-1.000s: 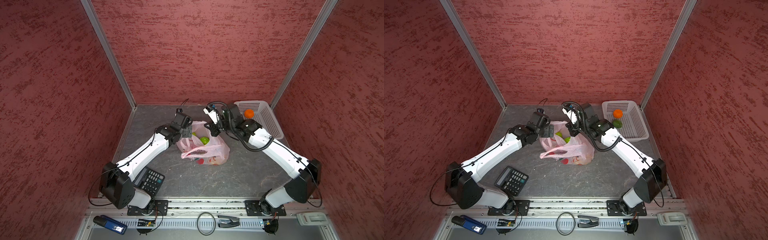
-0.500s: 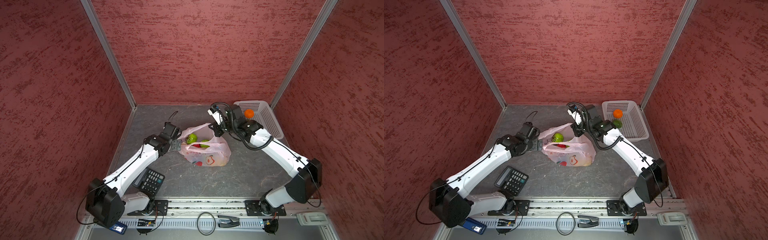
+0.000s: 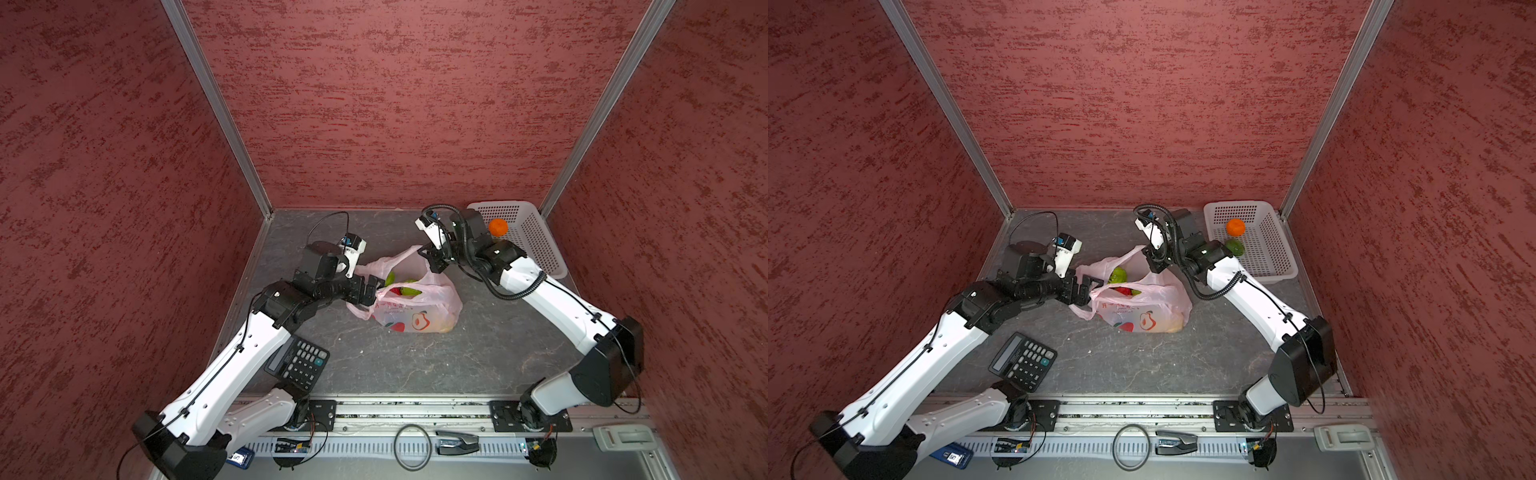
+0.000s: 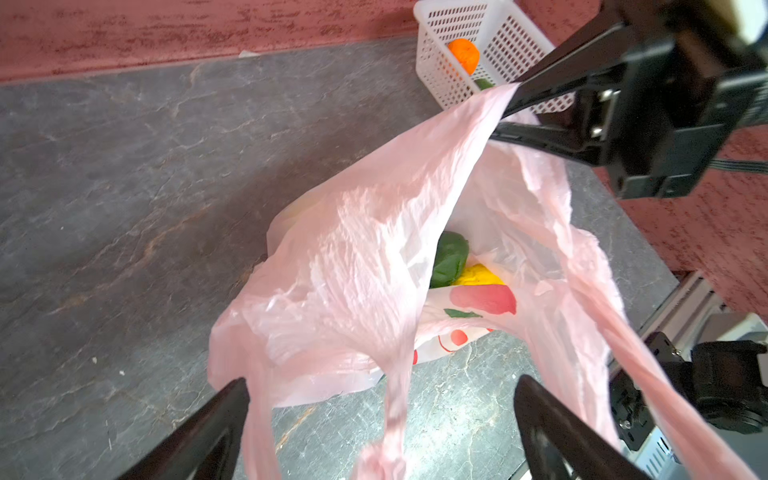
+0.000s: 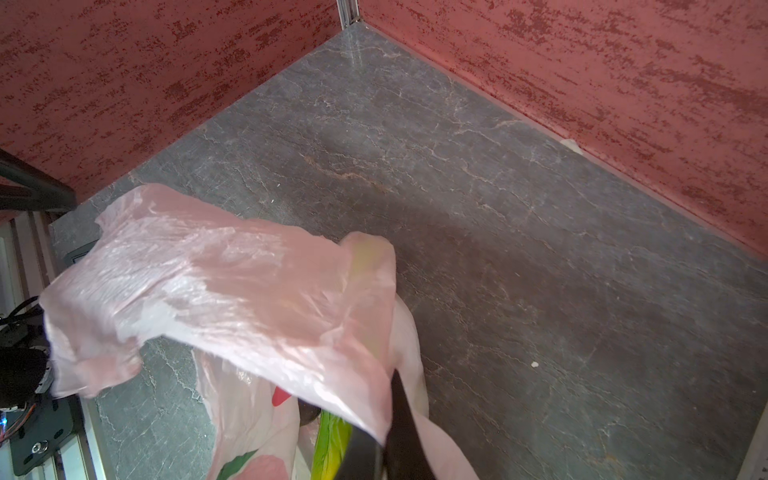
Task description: Untie the knot of the plastic bag and take out the fruit
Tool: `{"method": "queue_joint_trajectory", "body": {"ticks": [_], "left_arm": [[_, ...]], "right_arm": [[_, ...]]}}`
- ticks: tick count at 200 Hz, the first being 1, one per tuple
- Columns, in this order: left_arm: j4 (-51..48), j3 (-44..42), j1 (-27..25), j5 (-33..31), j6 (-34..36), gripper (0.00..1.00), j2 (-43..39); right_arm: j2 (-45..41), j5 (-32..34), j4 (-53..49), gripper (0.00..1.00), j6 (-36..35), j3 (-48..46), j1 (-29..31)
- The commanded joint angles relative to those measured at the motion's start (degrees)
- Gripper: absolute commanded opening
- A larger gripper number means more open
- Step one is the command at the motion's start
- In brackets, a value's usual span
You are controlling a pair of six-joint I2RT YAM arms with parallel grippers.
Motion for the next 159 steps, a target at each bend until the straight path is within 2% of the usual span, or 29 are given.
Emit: {"method": "queue_joint_trajectory", "body": {"ticks": [1, 42, 75, 116, 159], "left_arm": [[2.19, 1.62, 3.82, 6.96, 2.2, 1.0, -2.39], [3.25, 2.82, 8.78, 11.42, 2.61, 0.99, 0.43], [7.25, 3.62, 7.71, 14.48, 3.27, 1.0, 5.46], [5.53, 6.25, 5.34, 13.13, 7.91, 0.99, 12.77], [7.05, 3.49, 5.09, 4.87, 11.25, 0.99, 17.02]], "right_arm": [[-1.3, -1.25, 2.41, 0.0, -1.34, 0.83, -0.59], [-2.37, -2.74, 2.8, 0.0, -1.25, -0.07, -0.57], [-2.65, -4.33, 3.19, 0.0, -0.66, 0.29, -0.59], [-2.95, -5.65, 2.94, 0.0, -0.52, 1.09, -0.59], [-3.88, -7.51, 3.36, 0.0, -0.3, 0.97, -0.59]]}}
